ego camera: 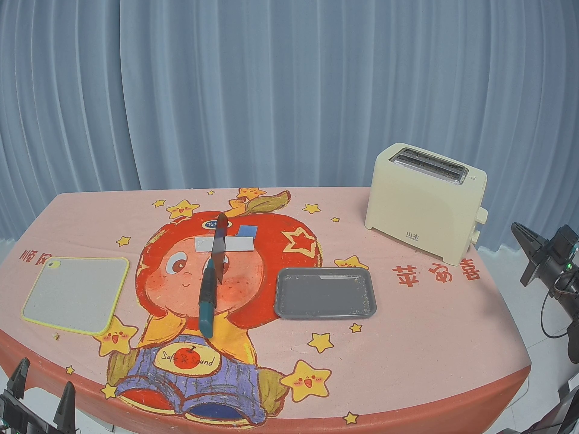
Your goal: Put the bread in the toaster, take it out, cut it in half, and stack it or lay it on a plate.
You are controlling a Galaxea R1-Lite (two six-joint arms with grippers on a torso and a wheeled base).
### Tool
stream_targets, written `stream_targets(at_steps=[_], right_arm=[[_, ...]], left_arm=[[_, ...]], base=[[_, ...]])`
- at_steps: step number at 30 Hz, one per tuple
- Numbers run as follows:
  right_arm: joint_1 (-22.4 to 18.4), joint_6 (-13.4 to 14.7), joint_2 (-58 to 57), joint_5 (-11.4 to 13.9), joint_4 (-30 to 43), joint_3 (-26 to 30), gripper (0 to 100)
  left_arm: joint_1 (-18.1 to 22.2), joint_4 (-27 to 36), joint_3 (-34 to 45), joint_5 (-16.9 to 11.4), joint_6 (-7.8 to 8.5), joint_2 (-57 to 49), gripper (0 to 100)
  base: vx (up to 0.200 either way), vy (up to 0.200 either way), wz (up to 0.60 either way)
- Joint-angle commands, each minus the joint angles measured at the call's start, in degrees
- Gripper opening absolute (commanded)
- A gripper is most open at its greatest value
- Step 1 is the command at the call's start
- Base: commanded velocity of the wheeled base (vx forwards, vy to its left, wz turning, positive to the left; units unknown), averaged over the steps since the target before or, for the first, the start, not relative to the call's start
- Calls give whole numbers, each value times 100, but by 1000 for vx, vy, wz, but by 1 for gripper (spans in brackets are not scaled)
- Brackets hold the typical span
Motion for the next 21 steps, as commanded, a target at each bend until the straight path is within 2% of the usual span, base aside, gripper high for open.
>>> stream_targets(at_steps=[1,9,21], right_arm=[[28,-3,3,1,-14,79,0],[28,-109,-14,-8,-14,360,0],[28,-170,38,1,-5,439,0]], left_arm=[[0,-1,101,0,-1,-93,100],[0,-1,101,0,-1,-93,100],[0,-1,101,0,-1,-93,100]], base=[[0,0,0],[0,0,0],[0,0,0]])
